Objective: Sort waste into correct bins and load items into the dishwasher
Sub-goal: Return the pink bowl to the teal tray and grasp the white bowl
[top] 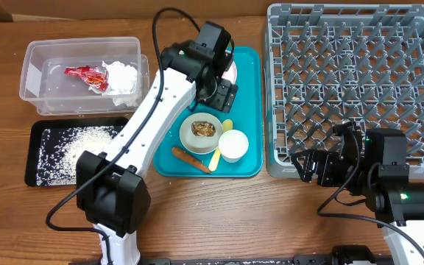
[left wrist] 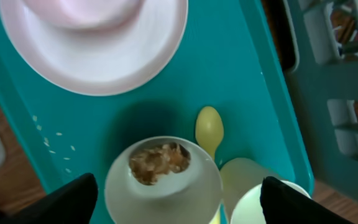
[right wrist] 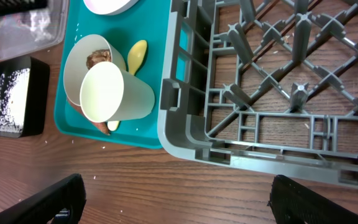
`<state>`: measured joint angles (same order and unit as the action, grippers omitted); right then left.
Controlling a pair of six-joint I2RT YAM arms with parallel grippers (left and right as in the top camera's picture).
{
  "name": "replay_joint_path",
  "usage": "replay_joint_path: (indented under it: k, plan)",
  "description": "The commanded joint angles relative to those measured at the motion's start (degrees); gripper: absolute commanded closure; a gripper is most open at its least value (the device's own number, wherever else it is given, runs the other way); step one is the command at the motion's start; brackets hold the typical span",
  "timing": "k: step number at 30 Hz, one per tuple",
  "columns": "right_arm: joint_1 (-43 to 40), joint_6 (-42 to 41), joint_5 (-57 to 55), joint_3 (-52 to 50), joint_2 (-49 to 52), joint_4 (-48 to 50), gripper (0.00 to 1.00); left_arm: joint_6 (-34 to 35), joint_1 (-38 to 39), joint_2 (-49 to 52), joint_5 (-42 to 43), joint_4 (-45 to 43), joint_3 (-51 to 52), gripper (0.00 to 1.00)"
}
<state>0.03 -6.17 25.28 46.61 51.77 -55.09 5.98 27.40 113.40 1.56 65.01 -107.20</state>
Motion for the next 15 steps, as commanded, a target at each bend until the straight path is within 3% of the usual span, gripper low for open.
replay_joint_path:
  k: [1,8,15]
  plan:
    - [-0.11,0.24,0.28,1.36,-0.24,0.55,0.03,8.59,0.02,0.74,3.63,-3.02,6.56,0.17]
    - [-0.11,0.22,0.31,1.36,-0.24,0.48,0.03,15.02,0.02,0.74,4.66,-14.38,15.52,0.23]
    - [-0.11,0.22,0.31,1.36,-0.24,0.5,0.03,15.5,0.07,1.01,5.11,-21.03,21.16,0.29]
